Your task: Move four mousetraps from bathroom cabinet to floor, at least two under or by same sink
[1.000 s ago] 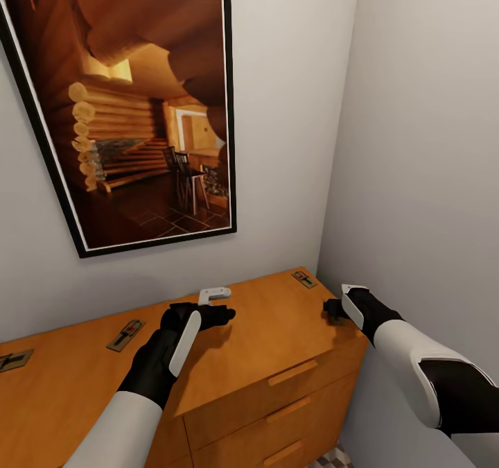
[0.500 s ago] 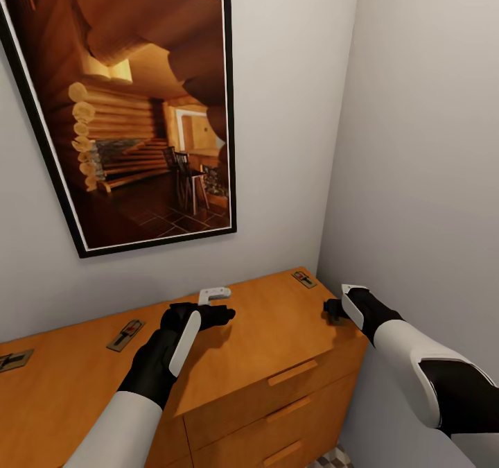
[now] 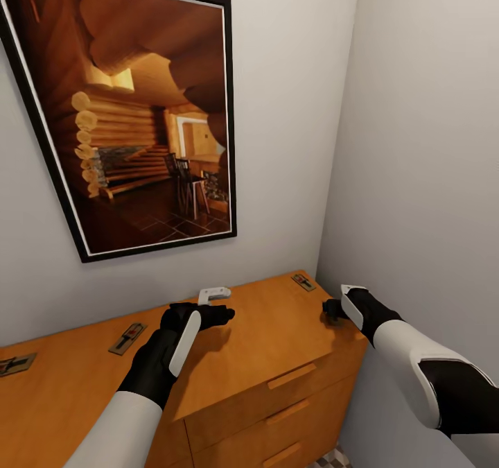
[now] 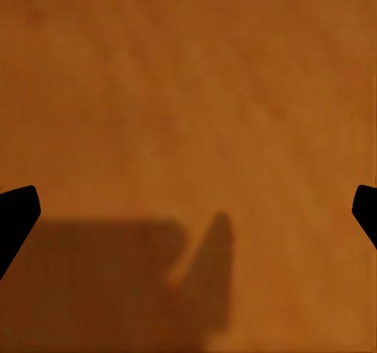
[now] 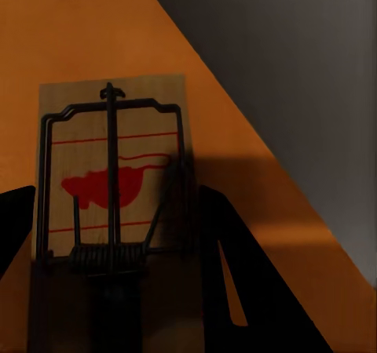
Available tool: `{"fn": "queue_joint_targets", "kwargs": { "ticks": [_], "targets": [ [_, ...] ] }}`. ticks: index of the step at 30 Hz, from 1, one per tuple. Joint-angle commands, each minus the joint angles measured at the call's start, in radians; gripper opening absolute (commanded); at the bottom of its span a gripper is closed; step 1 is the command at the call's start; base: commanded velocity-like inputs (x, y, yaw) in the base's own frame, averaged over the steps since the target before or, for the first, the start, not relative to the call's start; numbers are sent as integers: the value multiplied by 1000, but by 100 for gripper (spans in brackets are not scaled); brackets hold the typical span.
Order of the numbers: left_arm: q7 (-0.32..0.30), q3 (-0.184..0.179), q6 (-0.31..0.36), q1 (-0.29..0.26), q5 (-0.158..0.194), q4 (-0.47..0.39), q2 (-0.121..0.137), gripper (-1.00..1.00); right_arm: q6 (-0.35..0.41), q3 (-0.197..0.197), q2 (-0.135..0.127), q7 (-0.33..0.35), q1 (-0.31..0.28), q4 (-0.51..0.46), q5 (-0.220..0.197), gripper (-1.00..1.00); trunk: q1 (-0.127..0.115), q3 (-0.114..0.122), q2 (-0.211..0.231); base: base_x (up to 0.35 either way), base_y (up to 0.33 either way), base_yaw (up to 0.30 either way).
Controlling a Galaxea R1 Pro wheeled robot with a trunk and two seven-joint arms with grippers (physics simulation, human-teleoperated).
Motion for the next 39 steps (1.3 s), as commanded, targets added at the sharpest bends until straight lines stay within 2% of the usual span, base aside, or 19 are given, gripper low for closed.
{"fn": "queue_joint_targets", "kwargs": {
  "ticks": [1, 39],
  "targets": [
    [10, -1, 4, -1, 10, -1, 0, 100, 4, 2, 0, -7, 0, -2, -14, -100, -4, 2, 6, 0, 0, 0],
    [8, -2, 7, -1, 10, -1, 0, 100, 5, 1, 0, -6, 0, -2, -12, -100, -149, 121, 272, 0, 0, 0]
  ]
}}
